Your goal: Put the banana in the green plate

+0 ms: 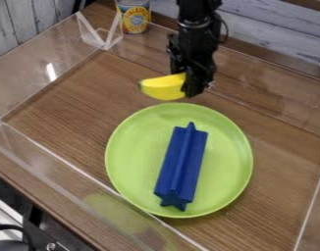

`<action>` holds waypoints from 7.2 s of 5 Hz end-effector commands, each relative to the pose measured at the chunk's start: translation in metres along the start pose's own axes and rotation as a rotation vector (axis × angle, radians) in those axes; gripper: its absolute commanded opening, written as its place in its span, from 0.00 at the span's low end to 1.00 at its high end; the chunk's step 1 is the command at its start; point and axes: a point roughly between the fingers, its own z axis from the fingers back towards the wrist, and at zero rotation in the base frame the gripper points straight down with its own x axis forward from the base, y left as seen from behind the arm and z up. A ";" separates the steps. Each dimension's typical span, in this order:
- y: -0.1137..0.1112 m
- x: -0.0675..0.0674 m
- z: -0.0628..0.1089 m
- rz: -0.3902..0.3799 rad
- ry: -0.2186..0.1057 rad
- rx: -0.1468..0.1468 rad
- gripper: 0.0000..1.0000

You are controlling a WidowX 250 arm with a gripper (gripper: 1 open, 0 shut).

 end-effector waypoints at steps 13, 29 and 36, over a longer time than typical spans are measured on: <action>-0.054 -0.063 0.029 0.137 -0.108 -0.013 0.00; 0.009 -0.075 -0.030 0.136 0.001 -0.016 1.00; 0.012 -0.075 0.022 0.151 -0.033 0.044 1.00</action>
